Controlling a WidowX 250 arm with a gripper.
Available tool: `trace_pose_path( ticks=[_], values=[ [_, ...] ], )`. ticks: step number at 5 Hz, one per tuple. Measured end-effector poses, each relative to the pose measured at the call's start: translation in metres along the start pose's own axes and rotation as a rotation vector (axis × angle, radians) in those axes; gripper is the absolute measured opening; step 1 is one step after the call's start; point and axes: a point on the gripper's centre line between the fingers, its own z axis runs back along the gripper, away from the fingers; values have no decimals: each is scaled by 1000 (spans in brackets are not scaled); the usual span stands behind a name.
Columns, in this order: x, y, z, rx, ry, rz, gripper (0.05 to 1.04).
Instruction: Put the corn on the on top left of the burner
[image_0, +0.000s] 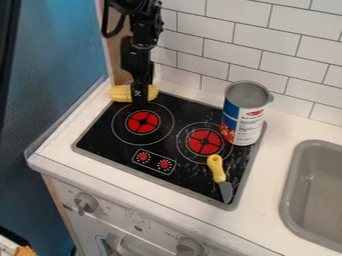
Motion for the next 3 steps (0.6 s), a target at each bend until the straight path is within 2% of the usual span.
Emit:
trace_pose_path(
  ticks=[1,2,3],
  values=[
    [2,-2,24,-42,8,9,1000],
    [7,-2,55,-110,15,27,1000],
    [11,3,76,-168,16,41,1000]
  ],
)
